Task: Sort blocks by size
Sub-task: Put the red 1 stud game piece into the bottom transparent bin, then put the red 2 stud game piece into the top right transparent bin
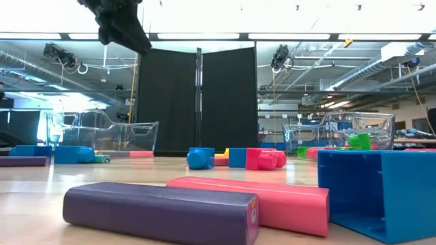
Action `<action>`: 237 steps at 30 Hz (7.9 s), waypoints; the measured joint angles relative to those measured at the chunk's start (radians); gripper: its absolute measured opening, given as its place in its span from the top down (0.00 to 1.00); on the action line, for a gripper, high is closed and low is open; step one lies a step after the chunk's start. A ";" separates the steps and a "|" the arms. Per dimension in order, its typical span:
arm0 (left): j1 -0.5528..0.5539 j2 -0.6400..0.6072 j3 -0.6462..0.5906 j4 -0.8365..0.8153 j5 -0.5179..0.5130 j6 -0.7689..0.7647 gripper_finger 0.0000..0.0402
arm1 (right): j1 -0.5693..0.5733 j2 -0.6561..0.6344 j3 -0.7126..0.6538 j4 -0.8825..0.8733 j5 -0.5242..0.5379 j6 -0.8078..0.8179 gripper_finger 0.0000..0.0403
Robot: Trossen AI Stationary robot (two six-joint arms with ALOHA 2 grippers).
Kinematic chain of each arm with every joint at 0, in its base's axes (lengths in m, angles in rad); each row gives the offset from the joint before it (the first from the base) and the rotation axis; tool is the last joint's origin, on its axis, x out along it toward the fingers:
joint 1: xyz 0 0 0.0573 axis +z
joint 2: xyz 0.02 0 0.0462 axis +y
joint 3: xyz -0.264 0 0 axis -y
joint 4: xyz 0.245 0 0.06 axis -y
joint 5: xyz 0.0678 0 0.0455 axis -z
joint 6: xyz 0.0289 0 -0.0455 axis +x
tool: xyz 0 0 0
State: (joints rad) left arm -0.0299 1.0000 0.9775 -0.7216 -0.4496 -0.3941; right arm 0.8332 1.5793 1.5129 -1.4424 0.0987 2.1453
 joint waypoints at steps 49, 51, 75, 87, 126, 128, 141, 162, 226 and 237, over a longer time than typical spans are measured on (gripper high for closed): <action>-0.221 0.002 -0.002 0.225 -0.006 0.207 0.58 | 0.226 0.056 -0.422 0.600 -0.223 0.209 0.39; -0.224 0.002 -0.002 0.236 -0.006 0.207 0.58 | 0.226 0.021 -0.407 0.552 -0.209 0.211 0.40; -0.398 0.002 0.008 0.068 0.056 -0.068 0.61 | -0.155 -0.056 -0.017 -0.107 0.387 -0.343 0.47; -0.503 0.002 0.001 -0.124 0.149 -0.338 0.78 | -0.345 0.009 -0.019 0.014 0.429 -0.696 0.46; -0.665 0.094 0.010 -0.317 0.267 -0.202 0.41 | -0.378 0.023 -0.024 0.073 0.470 -0.501 0.46; -0.713 0.142 0.010 -0.305 0.270 -0.264 0.43 | -0.376 0.023 -0.036 0.086 0.469 -0.525 0.46; -0.874 0.405 0.010 -0.213 0.414 -0.505 0.44 | -0.335 0.022 -0.124 0.176 0.450 -0.653 0.46; -0.952 0.478 0.034 -0.128 0.414 -0.530 0.44 | -0.332 0.022 -0.176 0.246 0.450 -0.653 0.47; -1.018 0.707 -0.007 -0.082 0.310 -0.396 0.01 | -0.329 0.022 -0.176 0.319 0.450 -0.656 0.47; -1.018 0.705 -0.024 -0.071 0.305 -0.368 0.11 | -0.329 0.022 -0.176 0.330 0.450 -0.656 0.47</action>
State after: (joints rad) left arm -1.0477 1.7048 0.9533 -0.7929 -0.1444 -0.7624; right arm 0.5037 1.6012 1.3369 -1.1123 0.5488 1.4895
